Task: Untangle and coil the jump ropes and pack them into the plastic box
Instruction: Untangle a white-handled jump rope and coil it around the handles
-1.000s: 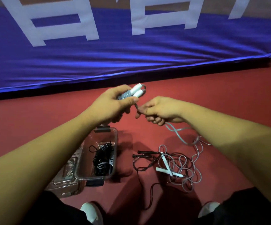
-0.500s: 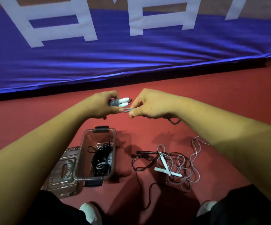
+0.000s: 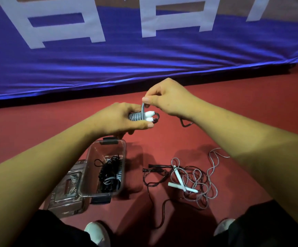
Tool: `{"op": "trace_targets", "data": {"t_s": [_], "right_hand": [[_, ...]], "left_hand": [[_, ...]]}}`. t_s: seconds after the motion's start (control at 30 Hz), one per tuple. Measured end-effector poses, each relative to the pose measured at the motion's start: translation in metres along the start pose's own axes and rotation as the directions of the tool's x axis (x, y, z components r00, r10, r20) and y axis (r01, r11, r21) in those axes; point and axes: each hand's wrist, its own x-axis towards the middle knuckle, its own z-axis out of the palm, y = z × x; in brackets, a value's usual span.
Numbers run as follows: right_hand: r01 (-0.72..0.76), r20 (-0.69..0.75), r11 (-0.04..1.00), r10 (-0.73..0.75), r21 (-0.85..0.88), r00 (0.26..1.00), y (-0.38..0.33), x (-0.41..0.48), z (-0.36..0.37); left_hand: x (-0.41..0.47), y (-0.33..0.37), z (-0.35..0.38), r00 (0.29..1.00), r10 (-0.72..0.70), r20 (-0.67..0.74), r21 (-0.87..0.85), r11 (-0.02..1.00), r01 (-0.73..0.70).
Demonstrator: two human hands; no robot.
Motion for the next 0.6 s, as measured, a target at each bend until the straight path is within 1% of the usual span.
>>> {"op": "trace_targets", "data": {"t_s": [0.07, 0.13, 0.17, 0.27, 0.3, 0.37, 0.43, 0.53, 0.6], "right_hand": [[-0.009, 0.026, 1.000, 0.009, 0.008, 1.000, 0.005, 0.002, 0.000], [-0.034, 0.073, 0.995, 0.028, 0.090, 0.997, 0.011, 0.003, 0.002], [-0.056, 0.089, 0.987, 0.043, 0.152, 0.995, 0.015, 0.004, 0.002], [-0.119, 0.109, 0.958, 0.093, 0.261, 0.990, 0.025, 0.004, 0.002], [-0.136, 0.127, 0.948, 0.103, 0.286, 0.987, 0.028, 0.003, 0.003], [-0.170, 0.194, 0.929, 0.110, 0.329, 0.975, 0.034, 0.002, 0.006], [-0.210, 0.270, 0.916, 0.119, 0.340, 0.955, 0.039, 0.000, 0.011], [-0.255, 0.344, 0.911, 0.137, 0.325, 0.929, 0.042, -0.003, 0.016], [-0.300, 0.384, 0.898, 0.166, 0.322, 0.908, 0.040, -0.005, 0.018]], "left_hand": [[-0.001, 0.001, 0.001, 0.998, 0.051, -0.022, 0.070, 0.996, -0.050], [-0.003, 0.001, 0.003, 0.996, 0.092, -0.011, 0.068, 0.994, -0.091], [-0.004, 0.001, 0.004, 0.995, 0.096, -0.016, 0.022, 0.995, -0.096], [-0.008, 0.006, 0.002, 0.995, 0.065, -0.072, -0.238, 0.968, -0.080], [-0.008, 0.010, 0.001, 0.992, 0.075, -0.101, -0.295, 0.950, -0.102], [-0.007, 0.014, -0.002, 0.978, 0.097, -0.183, -0.342, 0.927, -0.156], [-0.004, 0.012, -0.006, 0.964, 0.050, -0.262, -0.346, 0.927, -0.142], [0.002, -0.003, -0.014, 0.935, -0.085, -0.345, -0.354, 0.934, -0.046], [0.004, -0.014, -0.020, 0.907, -0.141, -0.398, -0.331, 0.944, 0.002]]}}
